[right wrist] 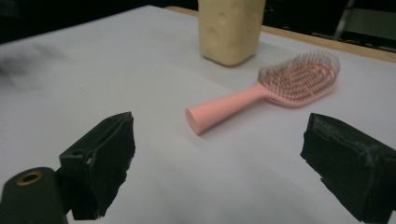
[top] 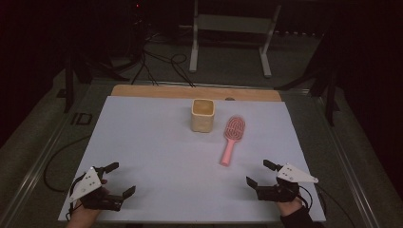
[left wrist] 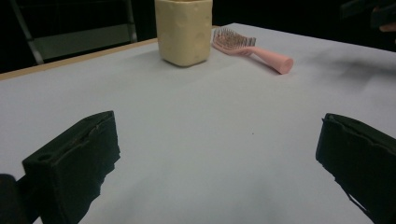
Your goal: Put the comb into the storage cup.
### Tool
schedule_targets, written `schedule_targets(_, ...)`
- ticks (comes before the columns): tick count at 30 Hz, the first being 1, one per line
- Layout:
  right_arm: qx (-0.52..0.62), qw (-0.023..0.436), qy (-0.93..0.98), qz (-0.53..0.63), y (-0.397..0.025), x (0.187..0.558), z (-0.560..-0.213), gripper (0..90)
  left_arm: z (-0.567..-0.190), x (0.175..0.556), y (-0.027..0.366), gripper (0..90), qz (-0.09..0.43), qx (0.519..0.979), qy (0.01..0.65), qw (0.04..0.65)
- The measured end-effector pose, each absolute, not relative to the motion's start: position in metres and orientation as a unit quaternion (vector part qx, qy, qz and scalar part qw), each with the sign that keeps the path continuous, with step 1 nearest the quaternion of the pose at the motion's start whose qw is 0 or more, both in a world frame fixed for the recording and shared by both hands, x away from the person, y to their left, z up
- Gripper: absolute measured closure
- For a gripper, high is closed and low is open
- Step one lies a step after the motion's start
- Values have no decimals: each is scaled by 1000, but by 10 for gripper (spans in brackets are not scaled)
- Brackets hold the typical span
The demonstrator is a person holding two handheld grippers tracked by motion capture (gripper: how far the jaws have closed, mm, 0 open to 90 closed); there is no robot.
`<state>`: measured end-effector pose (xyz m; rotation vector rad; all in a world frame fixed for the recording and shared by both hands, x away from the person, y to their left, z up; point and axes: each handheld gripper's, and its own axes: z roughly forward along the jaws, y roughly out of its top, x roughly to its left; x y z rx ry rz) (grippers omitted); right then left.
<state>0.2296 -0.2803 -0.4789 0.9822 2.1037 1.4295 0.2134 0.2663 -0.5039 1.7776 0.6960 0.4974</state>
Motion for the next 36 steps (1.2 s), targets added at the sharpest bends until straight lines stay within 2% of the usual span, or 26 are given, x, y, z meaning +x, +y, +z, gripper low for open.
schedule_targets(12,347,207,760,509,-274,231,-452,87,-504,213,266,0,206,751,295,554)
schedule_targets(26,300,203,771,523,-259,260,-416,86,-504,213,266,0,208,751,296,552)
schedule_targets(36,279,178,787,521,-237,285,-410,87,-504,213,266,0,208,752,295,552)
